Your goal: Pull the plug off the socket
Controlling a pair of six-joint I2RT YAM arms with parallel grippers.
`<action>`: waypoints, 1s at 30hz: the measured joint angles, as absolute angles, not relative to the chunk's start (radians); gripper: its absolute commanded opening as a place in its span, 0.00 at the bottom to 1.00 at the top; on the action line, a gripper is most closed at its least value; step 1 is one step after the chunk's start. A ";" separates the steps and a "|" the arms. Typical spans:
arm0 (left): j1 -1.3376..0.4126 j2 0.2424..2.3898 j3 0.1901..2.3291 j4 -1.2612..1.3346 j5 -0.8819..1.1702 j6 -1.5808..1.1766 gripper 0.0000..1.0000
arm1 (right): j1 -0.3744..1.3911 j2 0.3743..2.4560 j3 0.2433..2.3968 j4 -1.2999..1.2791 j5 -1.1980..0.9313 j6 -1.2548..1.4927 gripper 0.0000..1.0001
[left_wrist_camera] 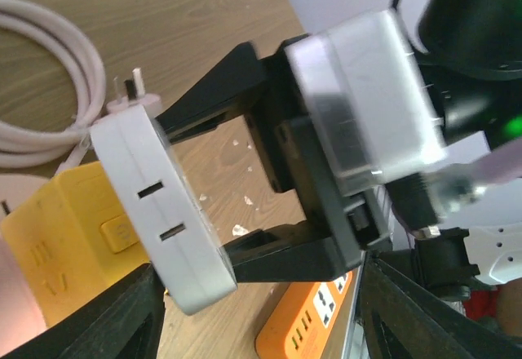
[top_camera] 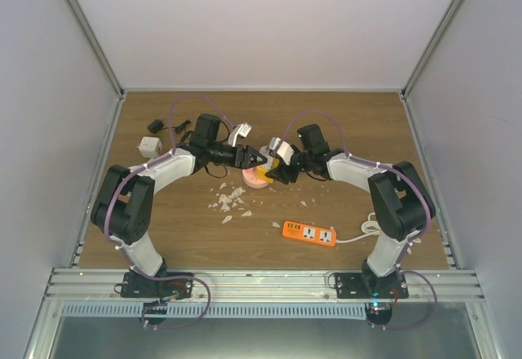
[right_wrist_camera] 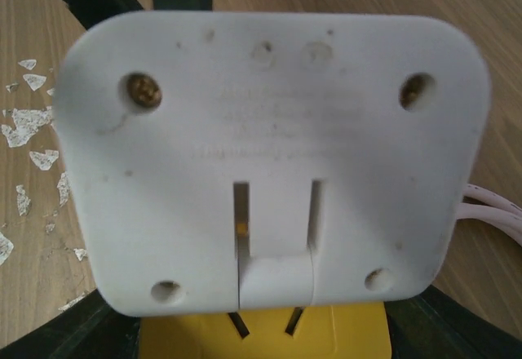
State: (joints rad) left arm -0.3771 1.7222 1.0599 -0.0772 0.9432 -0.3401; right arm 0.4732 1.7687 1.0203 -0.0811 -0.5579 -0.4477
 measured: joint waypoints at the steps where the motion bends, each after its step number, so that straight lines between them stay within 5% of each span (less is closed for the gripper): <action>1: -0.379 1.712 1.060 -0.072 0.941 -0.338 0.63 | 0.473 1.769 1.020 -0.081 -0.558 -0.448 0.75; 9: -0.385 1.693 1.060 -0.062 0.942 -0.320 0.60 | 0.477 1.735 1.022 -0.104 -0.587 -0.442 0.99; 18: -0.423 1.693 1.068 -0.064 0.944 -0.285 0.60 | 0.412 1.641 1.046 -0.165 -0.708 -0.485 1.00; 30: -0.432 1.687 1.089 -0.093 0.805 -0.185 0.81 | 0.282 1.652 1.084 -0.346 -0.791 -0.677 0.96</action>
